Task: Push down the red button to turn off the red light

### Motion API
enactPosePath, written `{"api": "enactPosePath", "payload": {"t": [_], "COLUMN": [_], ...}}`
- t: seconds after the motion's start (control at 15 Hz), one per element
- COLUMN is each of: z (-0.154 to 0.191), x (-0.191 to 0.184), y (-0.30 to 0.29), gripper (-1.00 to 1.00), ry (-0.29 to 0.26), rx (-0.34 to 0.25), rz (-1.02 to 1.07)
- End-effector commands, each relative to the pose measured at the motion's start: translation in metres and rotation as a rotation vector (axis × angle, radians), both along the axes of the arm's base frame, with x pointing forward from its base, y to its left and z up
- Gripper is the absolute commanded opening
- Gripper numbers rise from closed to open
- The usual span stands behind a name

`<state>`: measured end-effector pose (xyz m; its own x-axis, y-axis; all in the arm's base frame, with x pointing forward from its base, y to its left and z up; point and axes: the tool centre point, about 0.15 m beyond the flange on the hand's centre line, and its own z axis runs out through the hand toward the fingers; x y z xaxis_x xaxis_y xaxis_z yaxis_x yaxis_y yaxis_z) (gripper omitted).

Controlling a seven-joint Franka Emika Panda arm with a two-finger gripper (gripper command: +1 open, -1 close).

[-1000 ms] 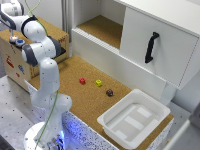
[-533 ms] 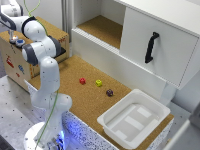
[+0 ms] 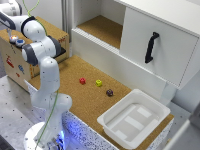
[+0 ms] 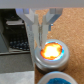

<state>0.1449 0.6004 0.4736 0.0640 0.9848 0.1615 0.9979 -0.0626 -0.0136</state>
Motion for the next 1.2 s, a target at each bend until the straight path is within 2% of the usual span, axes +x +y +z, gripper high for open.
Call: {"api": "enactPosePath", "payload": {"t": [0.0, 0.27, 0.4, 0.53, 0.6, 0.8, 1.13], "z": [-0.021, -0.04, -0.022, 0.013, 0.03, 0.048, 0.044], "x": [0.034, 0.021, 0.019, 0.018, 0.022, 0.044, 0.089], "y": [0.032, 0.033, 0.027, 0.013, 0.001, -0.034, -0.105], "gripper": [-1.0, -1.0, -1.0, -1.0, 1.0, 1.0, 1.0], "ry": [0.026, 0.059, 0.064, 0.038, 0.032, -0.004, -0.001], "rx": [-0.155, -0.186, -0.149, -0.108, -0.081, -0.047, -0.009], "rz": [-0.041, -0.017, -0.026, -0.045, -0.073, -0.211, -0.484]}}
